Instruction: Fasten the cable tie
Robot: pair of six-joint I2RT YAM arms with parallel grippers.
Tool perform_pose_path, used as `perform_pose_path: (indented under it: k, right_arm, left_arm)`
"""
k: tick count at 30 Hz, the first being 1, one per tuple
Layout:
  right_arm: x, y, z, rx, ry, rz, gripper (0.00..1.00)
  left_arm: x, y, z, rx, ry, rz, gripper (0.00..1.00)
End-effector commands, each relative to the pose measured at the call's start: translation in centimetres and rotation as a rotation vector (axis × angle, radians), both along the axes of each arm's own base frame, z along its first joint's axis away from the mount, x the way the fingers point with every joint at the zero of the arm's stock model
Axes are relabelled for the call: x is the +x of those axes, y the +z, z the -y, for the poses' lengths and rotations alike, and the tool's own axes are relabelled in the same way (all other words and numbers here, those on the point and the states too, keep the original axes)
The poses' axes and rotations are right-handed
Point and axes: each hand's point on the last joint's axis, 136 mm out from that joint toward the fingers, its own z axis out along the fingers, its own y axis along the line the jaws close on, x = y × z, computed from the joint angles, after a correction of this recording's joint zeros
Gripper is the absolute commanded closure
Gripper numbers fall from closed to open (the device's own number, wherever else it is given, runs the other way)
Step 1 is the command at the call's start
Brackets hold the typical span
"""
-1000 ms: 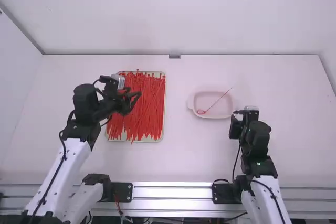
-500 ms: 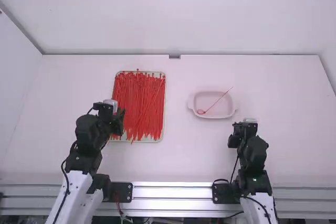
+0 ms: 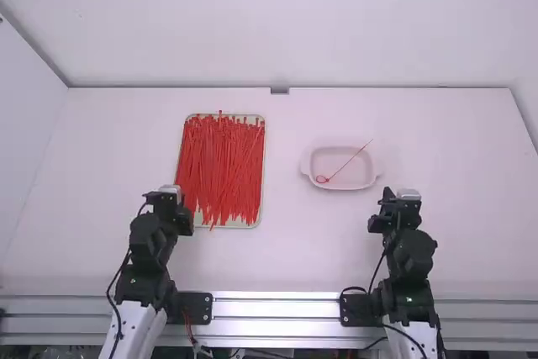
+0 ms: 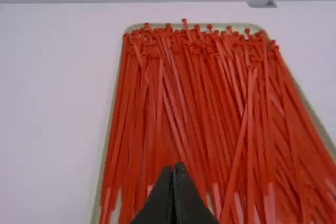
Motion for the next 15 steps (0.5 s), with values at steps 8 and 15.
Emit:
perform_pose_path:
  k: [8, 15]
  right_arm:
    - [-0.2, 1.2, 0.0, 0.004, -0.002, 0.066, 1.00]
    - [-0.2, 1.2, 0.0, 0.004, -0.002, 0.066, 1.00]
  left_arm:
    - [-0.1, 1.3, -0.4, 0.011, 0.020, 0.096, 1.00]
    - [-0.1, 3.4, -0.4, 0.010, 0.021, 0.189, 1.00]
